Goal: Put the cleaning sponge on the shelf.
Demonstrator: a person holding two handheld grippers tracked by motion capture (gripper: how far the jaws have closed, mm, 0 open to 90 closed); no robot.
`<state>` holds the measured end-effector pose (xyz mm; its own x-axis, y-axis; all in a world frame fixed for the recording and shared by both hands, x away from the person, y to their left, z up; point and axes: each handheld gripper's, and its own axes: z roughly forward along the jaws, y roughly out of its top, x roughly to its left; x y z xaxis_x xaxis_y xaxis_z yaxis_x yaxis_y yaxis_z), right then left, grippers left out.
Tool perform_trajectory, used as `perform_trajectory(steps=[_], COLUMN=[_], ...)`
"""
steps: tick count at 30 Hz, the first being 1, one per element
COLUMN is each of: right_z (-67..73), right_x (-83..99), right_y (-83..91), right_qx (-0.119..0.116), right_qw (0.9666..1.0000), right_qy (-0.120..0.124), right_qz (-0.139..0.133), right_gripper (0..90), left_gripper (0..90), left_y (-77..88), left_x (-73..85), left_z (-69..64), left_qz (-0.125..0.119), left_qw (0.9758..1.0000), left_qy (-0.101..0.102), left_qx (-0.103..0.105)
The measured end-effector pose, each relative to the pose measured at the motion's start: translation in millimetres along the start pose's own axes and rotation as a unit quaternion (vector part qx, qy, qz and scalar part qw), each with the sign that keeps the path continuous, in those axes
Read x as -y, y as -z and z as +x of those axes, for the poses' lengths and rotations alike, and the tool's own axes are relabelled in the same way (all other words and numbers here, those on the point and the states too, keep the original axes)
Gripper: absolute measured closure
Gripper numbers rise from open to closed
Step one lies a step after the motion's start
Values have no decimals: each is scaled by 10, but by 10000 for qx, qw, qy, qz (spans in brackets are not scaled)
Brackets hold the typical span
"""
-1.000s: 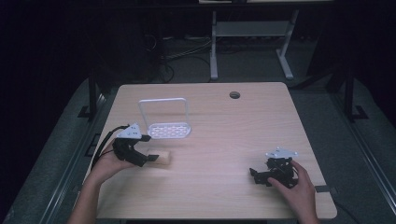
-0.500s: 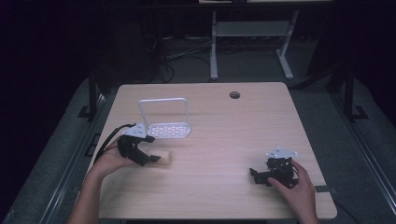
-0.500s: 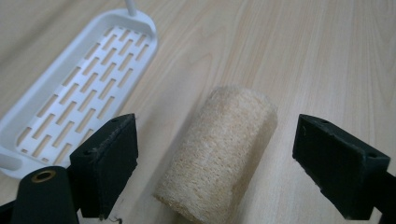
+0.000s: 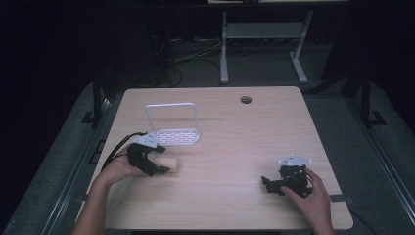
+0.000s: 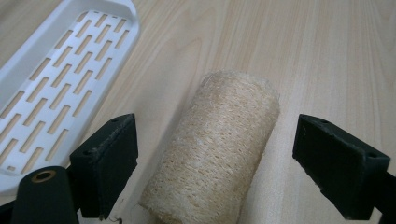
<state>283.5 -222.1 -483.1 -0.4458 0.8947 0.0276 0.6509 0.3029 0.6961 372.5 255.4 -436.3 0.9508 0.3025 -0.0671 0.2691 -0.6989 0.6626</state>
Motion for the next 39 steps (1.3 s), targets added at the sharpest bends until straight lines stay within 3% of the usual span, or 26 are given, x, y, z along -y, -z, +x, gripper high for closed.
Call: perform_trajectory(steps=[18, 27, 33, 39], right_z=[0, 0, 0, 0], right_x=[0, 0, 0, 0], right_y=[0, 0, 0, 0], right_qx=[-1, -1, 0, -1], right_qw=[10000, 10000, 10000, 10000], right_qy=[2, 1, 1, 2], right_qz=[-1, 1, -1, 0], right_gripper=[0, 0, 0, 0], left_gripper=[138, 145, 212, 249], left_y=[-127, -146, -145, -144], left_x=[6, 5, 0, 7], left_z=[-26, -27, -34, -28], left_qz=[384, 425, 462, 450], left_qw=[9992, 9989, 9985, 9987], left_qy=[-130, -180, -281, -237], left_qx=[-52, -53, -30, -22])
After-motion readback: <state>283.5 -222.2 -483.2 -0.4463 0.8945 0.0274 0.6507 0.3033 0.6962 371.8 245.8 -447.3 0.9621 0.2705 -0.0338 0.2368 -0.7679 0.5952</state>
